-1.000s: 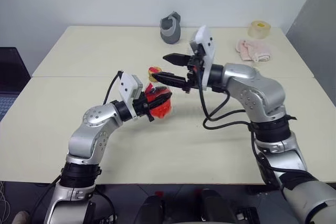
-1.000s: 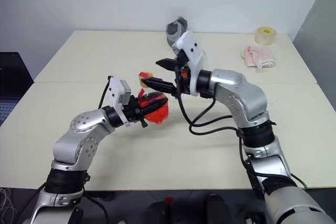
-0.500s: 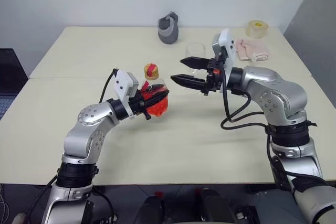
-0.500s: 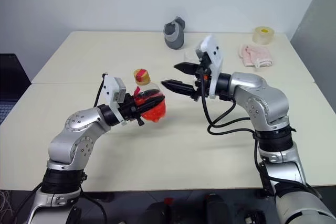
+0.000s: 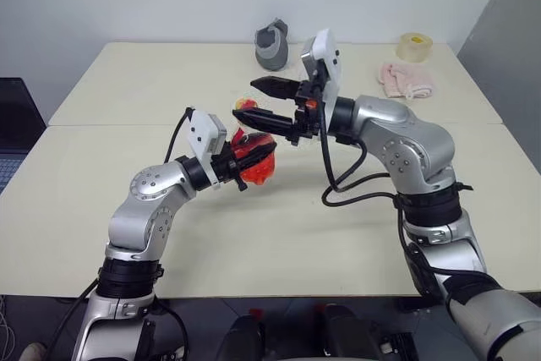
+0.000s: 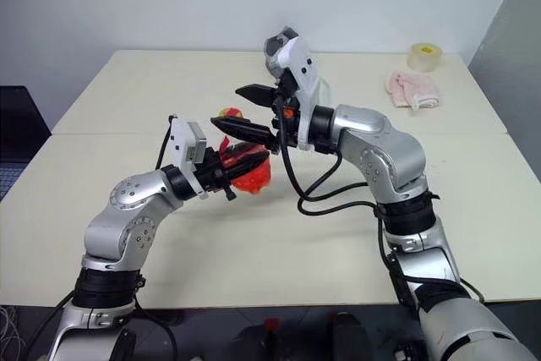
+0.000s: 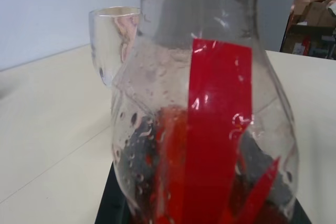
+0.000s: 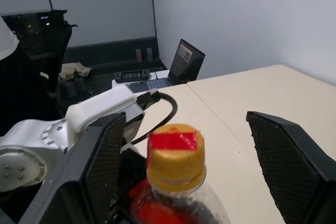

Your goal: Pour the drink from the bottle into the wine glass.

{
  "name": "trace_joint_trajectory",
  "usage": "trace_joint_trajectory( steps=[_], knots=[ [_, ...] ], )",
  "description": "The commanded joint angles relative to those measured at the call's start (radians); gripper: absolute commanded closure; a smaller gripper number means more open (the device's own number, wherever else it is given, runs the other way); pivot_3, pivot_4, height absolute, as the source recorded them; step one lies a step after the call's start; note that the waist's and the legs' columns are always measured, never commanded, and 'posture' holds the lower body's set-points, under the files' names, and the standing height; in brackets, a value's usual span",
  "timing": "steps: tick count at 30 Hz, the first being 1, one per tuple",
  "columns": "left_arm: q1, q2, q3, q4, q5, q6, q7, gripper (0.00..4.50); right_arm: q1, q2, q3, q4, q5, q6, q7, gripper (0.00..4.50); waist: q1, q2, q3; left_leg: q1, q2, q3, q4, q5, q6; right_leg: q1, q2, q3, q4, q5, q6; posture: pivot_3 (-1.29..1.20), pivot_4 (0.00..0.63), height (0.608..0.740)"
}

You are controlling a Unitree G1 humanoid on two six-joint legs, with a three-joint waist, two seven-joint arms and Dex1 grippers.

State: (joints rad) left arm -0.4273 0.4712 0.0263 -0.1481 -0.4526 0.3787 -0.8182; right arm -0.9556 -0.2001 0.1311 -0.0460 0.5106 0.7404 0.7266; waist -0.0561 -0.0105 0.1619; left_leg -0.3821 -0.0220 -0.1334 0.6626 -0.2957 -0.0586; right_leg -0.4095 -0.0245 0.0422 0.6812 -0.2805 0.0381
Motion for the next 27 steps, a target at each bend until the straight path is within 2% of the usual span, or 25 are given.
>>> trace_joint_trajectory(
  steps=[1,12,23,27],
  knots=[
    [-0.011,-0.004,0.006,-0.031,-0.006,-0.027,-0.002,3.46,-0.023,0.017,-0.003,-0.005,-0.016,-0.035,-0.016,0.59,0.0,0.0,0.0,0.0,0.0,0.0,0.0,0.0,0.0,0.0,0.0,0.0,0.0,0.0,0.0,0.0,0.15,0.74],
    [-0.008,-0.005,0.013,-0.039,-0.009,-0.022,0.004,3.46,-0.006,-0.021,-0.014,0.002,-0.061,-0.059,-0.016,0.59,0.0,0.0,0.0,0.0,0.0,0.0,0.0,0.0,0.0,0.0,0.0,0.0,0.0,0.0,0.0,0.0,0.15,0.74],
    [-0.017,-0.003,0.015,-0.028,-0.004,-0.025,-0.003,3.46,0.077,-0.2,-0.068,-0.067,-0.031,-0.021,0.057,0.59,0.002,0.0,0.0,0.0,0.0,0.0,0.0,0.0,0.001,0.0,-0.001,0.0,0.0,0.0,0.0,0.0,0.15,0.74],
    [-0.025,-0.005,0.014,-0.018,-0.002,-0.029,-0.006,3.46,0.091,-0.232,-0.071,-0.085,-0.006,-0.011,0.089,0.59,0.0,0.0,0.0,0.0,0.0,0.001,0.0,0.0,0.001,0.0,-0.001,0.0,0.0,0.0,0.0,0.0,0.15,0.74]
  ],
)
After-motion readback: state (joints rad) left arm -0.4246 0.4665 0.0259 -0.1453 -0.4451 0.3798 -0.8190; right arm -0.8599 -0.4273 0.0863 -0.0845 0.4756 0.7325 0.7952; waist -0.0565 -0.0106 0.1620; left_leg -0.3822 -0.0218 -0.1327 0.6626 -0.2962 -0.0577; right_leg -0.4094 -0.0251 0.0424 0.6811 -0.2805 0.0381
